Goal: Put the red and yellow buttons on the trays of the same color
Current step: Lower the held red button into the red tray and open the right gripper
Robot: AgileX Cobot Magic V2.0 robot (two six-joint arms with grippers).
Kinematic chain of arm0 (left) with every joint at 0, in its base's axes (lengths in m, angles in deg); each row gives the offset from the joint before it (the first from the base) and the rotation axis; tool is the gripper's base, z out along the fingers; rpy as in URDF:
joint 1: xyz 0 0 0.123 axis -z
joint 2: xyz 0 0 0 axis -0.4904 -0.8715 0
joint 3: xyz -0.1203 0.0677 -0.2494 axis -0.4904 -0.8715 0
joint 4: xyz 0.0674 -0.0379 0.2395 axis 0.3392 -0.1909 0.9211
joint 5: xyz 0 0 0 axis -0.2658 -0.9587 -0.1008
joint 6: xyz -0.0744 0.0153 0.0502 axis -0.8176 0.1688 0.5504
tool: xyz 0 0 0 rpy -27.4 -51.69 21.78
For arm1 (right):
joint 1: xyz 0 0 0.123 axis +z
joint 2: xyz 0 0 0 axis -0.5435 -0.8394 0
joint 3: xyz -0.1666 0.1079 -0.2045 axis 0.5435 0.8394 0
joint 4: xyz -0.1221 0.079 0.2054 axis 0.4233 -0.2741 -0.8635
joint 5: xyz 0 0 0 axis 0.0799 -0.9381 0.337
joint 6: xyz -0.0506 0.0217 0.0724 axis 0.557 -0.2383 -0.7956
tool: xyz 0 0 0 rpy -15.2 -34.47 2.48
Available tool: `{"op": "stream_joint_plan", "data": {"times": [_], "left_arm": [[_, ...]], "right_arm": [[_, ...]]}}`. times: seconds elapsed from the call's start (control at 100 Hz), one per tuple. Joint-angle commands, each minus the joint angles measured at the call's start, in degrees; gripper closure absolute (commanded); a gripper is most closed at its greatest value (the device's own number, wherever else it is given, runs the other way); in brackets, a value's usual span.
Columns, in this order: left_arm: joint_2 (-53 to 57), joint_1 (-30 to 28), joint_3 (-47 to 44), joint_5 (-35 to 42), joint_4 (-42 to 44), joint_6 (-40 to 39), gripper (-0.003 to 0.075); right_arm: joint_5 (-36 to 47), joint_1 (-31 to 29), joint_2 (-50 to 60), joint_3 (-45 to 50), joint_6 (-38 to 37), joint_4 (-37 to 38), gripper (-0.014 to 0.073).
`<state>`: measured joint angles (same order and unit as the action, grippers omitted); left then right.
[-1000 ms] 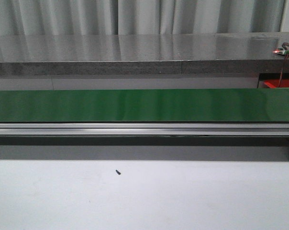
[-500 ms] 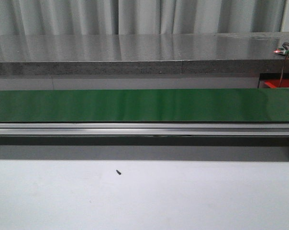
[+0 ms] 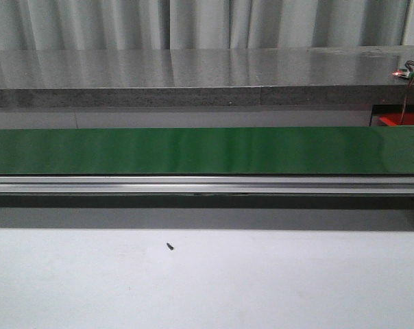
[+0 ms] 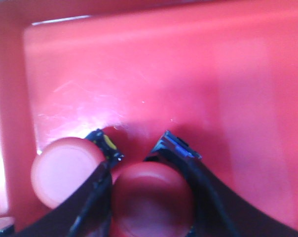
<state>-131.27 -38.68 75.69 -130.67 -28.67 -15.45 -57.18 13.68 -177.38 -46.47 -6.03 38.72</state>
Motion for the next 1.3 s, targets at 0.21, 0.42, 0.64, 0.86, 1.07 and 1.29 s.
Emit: {"op": "stream_joint_plan", "data": {"times": [0.21,0.42,0.64,0.86,1.07,1.29], "left_arm": [[1.17,0.39,1.54,4.30,-1.13,-0.11,0.0740],[1.17,0.39,1.54,4.44,-1.13,-0.11,0.0740],[1.17,0.39,1.54,4.44,-1.13,-0.11,0.0740],[1.17,0.39,1.54,4.44,-1.13,-0.11,0.0740],[1.17,0.39,1.54,4.32,-1.13,-0.11,0.0740],[1.17,0.39,1.54,4.70,-1.13,-0.11,0.0740]], "right_arm": [[2.81,-1.82,3.74,-2.36,0.00,-0.12,0.0279],[3.07,-2.17,3.74,-2.36,0.00,-0.12,0.0160],[2.78,-2.17,3.80,-3.07,0.00,-0.12,0.0160],[-0.63,-2.17,4.49,-5.63,0.00,-0.12,0.0160],[-4.87,-2.17,7.03,-5.57,0.00,-1.08,0.0169],[-7.72,-1.08,10.97,-5.39,0.12,-5.26,0.0465]]}}
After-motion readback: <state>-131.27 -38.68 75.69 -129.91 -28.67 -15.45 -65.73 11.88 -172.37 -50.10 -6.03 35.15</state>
